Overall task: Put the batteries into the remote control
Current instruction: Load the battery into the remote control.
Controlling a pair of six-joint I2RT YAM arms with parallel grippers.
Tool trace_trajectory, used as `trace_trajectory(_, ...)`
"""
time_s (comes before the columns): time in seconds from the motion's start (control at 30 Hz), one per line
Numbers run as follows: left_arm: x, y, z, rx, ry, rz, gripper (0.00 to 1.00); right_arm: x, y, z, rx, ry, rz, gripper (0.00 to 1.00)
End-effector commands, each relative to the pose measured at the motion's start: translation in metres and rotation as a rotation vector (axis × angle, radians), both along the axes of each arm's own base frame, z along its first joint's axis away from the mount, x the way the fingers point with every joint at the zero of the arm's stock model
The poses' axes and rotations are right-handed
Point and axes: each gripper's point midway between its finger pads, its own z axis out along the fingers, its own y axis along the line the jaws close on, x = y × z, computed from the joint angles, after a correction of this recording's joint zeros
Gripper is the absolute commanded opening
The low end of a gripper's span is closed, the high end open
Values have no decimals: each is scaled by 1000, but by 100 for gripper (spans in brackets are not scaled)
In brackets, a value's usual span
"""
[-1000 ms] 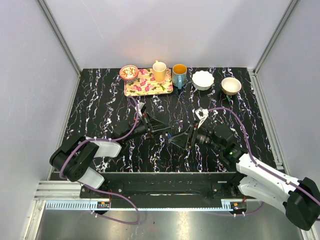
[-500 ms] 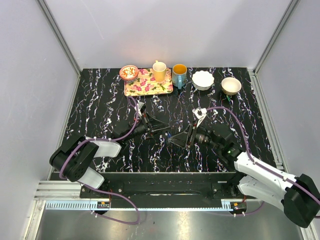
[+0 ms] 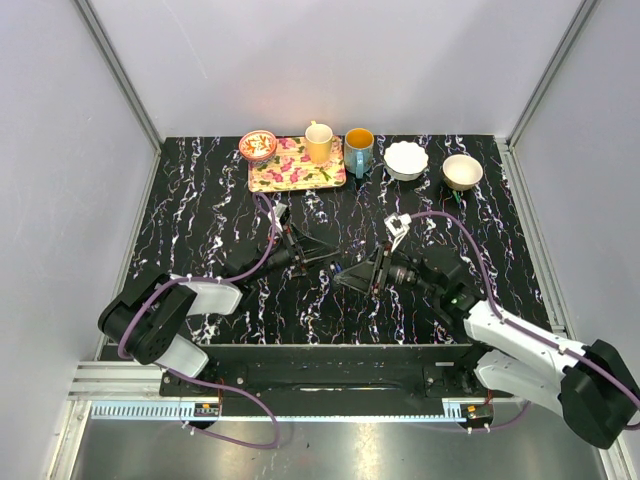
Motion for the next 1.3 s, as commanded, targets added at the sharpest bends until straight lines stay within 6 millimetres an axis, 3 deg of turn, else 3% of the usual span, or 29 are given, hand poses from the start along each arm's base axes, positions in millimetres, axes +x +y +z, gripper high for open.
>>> trace_trajectory(0.0, -39, 17, 98, -273, -395, -42, 0, 13, -1, -1, 11, 4, -38, 48)
trace_trajectory(0.6, -44, 13, 98, -276, -396, -56, 0, 21, 4, -2, 55, 60, -21, 37)
trace_trajectory(0.7, -44, 13, 98, -277, -399, -55, 0, 21, 7, -2, 67, 70, -11, 29)
trace_trajectory(0.8, -44, 12, 95, -270, -400, -55, 0, 20, 9, -2, 71, 81, 4, 13)
trace_trajectory(0.87, -44, 11, 94, -266, -402, -53, 0, 19, 10, -1, 74, 89, 16, 10)
trace_trajectory(0.93, -43, 11, 90, -254, -402, -51, 0, 16, 10, 3, 81, 103, 30, 21)
trace_trajectory(0.97, -42, 10, 89, -251, -401, -50, 0, 15, 11, 4, 83, 106, 36, 35)
trace_trajectory(1.0, -42, 10, 87, -244, -403, -50, 0, 14, 10, 6, 83, 117, 39, 42)
trace_trajectory(1.1, -41, 8, 81, -223, -399, -49, 0, 12, 9, 15, 90, 121, 39, 58)
trace_trajectory(1.27, -39, 6, 77, -208, -403, -48, 0, 8, 8, 30, 108, 120, 52, 64)
